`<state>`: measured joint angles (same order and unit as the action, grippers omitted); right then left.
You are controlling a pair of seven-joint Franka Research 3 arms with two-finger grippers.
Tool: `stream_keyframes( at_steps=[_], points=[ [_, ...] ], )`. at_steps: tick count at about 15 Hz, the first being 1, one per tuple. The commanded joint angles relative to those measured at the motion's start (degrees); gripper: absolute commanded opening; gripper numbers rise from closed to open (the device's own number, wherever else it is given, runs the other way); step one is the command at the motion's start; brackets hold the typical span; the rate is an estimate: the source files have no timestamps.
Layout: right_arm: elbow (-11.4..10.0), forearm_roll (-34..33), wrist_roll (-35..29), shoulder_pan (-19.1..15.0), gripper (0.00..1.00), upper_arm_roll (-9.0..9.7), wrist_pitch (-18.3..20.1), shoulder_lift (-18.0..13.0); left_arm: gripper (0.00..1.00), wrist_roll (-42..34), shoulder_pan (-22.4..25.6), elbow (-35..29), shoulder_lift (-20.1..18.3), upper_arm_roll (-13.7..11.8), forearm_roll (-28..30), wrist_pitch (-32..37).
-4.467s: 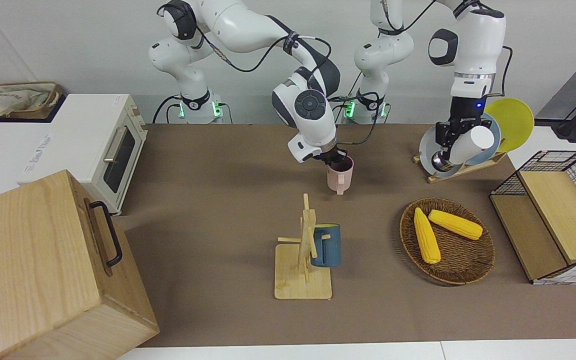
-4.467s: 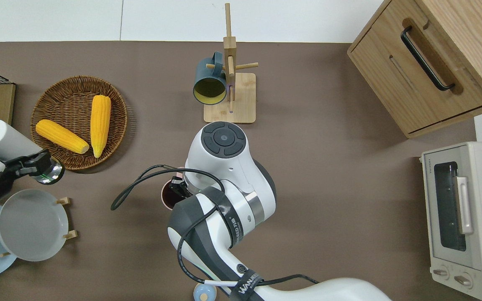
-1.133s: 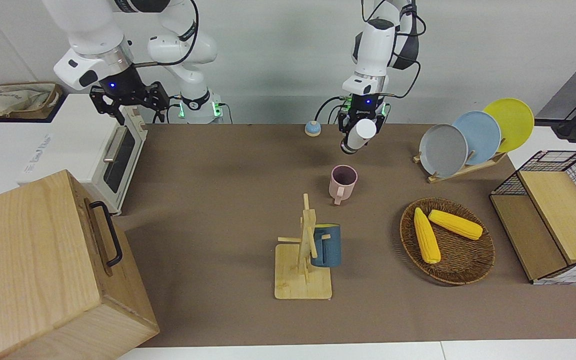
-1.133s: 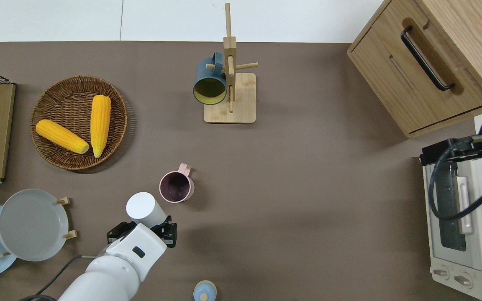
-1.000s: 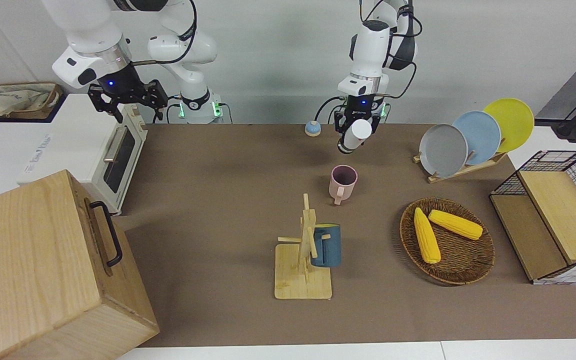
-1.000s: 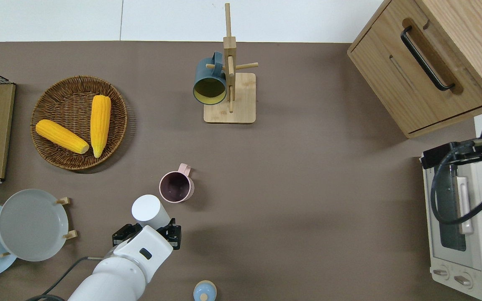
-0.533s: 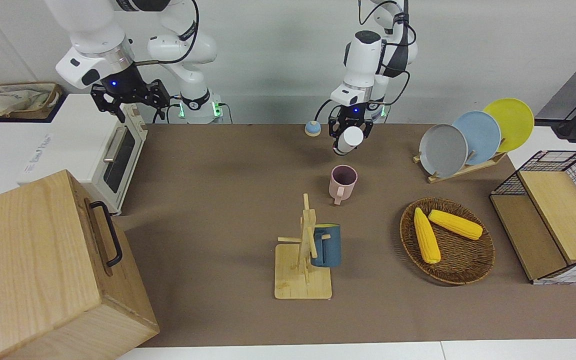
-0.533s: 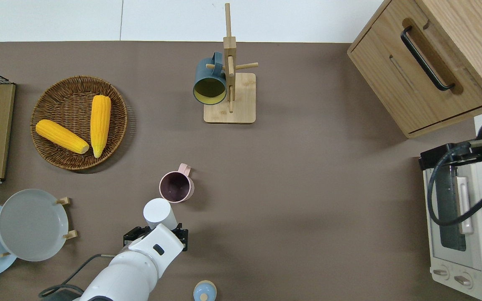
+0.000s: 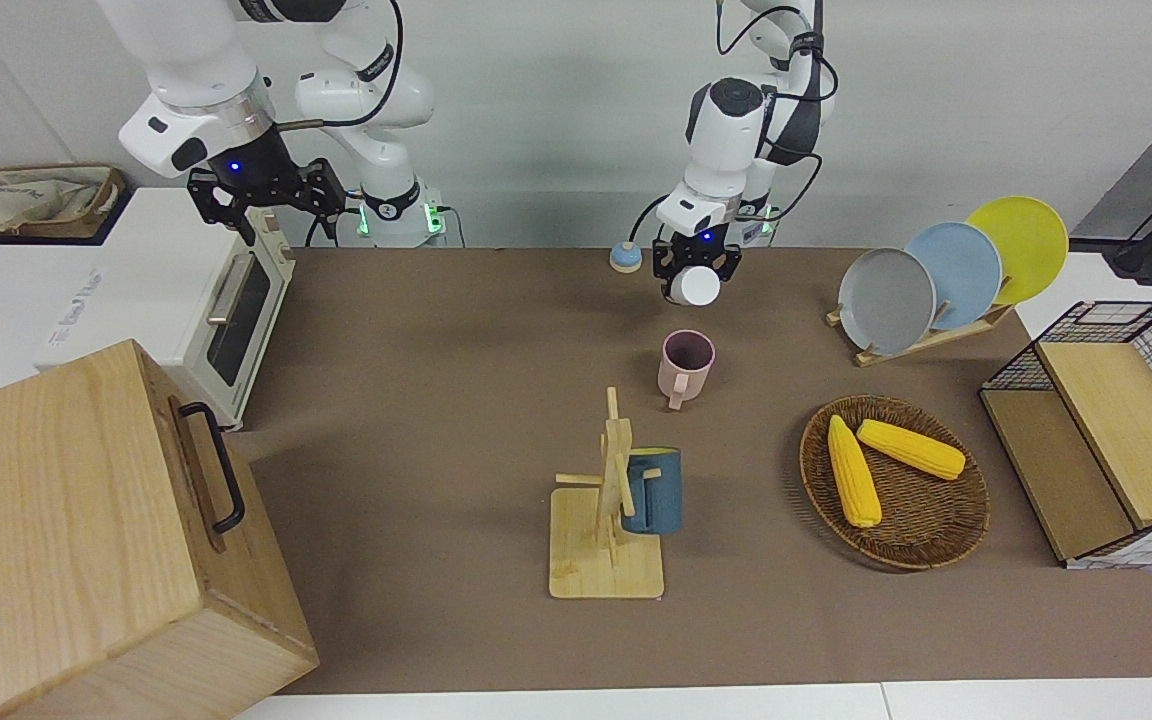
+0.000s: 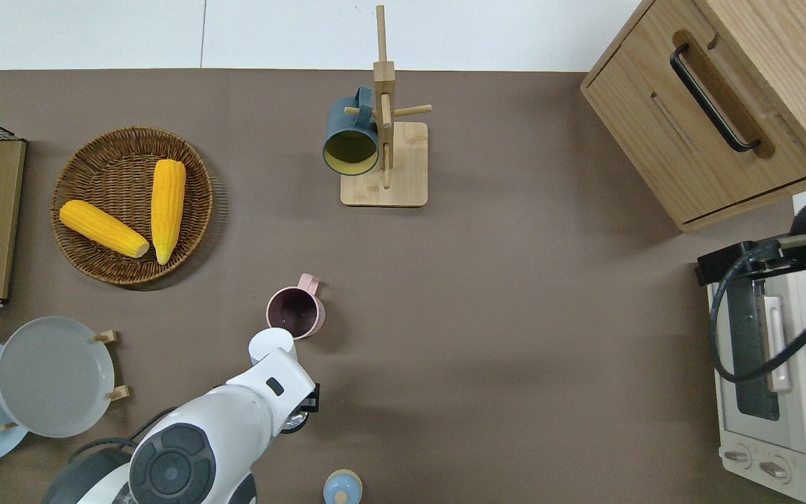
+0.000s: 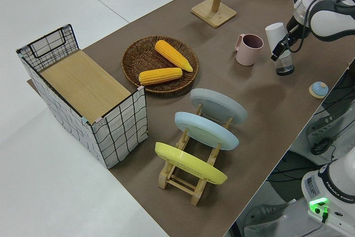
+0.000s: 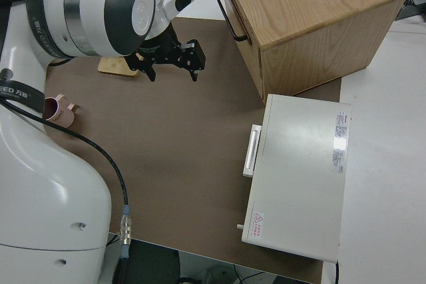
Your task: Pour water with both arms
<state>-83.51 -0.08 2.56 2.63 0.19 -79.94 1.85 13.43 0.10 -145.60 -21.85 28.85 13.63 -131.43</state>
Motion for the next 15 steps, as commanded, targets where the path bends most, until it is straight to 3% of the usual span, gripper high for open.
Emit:
stream_keyframes(
  at_steps=[1,9,15],
  points=[
    [-0.78,-0.19,1.22,-0.43,0.994,0.25,-0.12,-0.79,0.0,-1.3,1.13,3.65,3.04,-0.2,-1.67,3.28],
    [-0.78,-0.19,1.22,-0.43,0.994,0.34,-0.12,-0.79,0.0,-1.83,3.59,11.64,9.54,-0.29,-3.25,13.47],
    [-0.78,-0.19,1.31,-0.43,0.994,0.34,-0.12,-0.79,0.0,-1.66,3.94,13.32,11.39,-0.29,-3.79,17.07]
  ],
)
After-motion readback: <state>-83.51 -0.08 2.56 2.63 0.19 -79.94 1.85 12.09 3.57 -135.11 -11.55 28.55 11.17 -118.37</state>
